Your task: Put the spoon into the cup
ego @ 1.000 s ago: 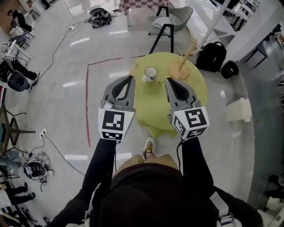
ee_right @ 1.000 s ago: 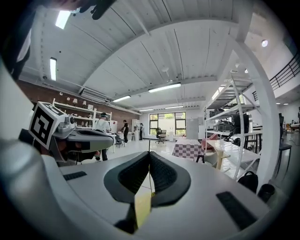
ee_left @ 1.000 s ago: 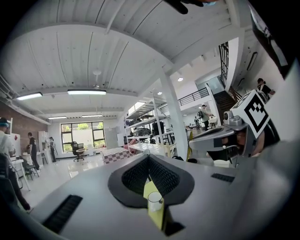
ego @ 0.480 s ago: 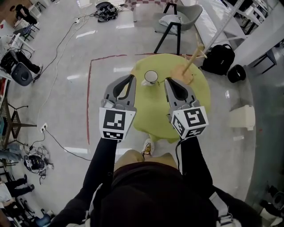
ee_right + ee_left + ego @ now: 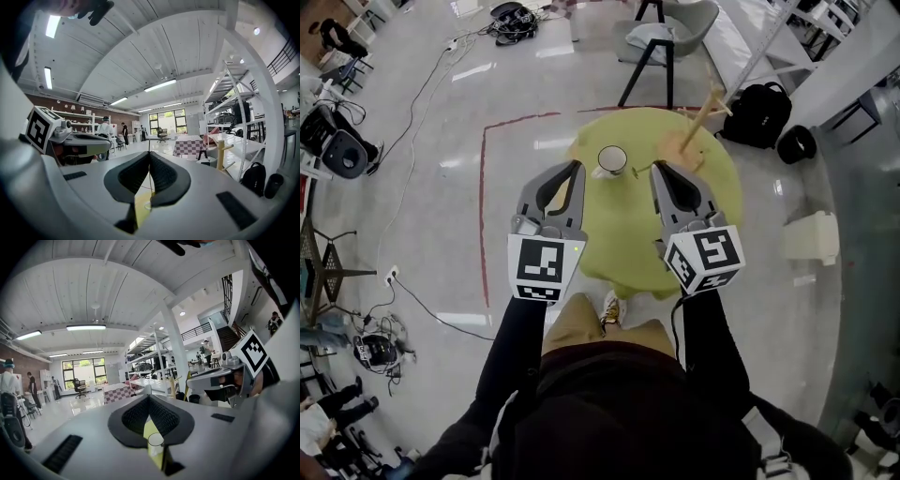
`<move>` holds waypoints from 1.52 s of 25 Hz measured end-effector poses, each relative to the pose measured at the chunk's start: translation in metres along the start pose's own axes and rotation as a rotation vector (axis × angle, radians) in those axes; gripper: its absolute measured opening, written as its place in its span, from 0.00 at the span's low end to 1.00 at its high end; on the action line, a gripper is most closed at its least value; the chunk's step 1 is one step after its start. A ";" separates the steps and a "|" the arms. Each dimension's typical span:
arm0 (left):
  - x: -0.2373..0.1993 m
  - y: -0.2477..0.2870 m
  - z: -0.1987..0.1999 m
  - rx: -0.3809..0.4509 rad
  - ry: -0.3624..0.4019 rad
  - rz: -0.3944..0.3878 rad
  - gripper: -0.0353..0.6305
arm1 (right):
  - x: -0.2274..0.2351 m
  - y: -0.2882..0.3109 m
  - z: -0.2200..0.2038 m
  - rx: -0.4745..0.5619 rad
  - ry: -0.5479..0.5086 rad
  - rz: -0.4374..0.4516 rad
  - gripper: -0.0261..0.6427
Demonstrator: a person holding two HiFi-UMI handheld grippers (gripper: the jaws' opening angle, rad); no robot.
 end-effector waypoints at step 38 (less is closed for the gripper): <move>-0.043 0.091 -0.057 -0.032 -0.002 -0.268 0.08 | 0.022 0.143 -0.110 -0.247 0.063 -0.069 0.08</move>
Point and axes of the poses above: the fingertips, and each gripper's own axes: y forward along the fingers, x to its right, z out of its top, the point moved 3 cm from there along -y, backward along the fingers, and after that the axes turned 12 degrees about -x, right-handed, at the moved point
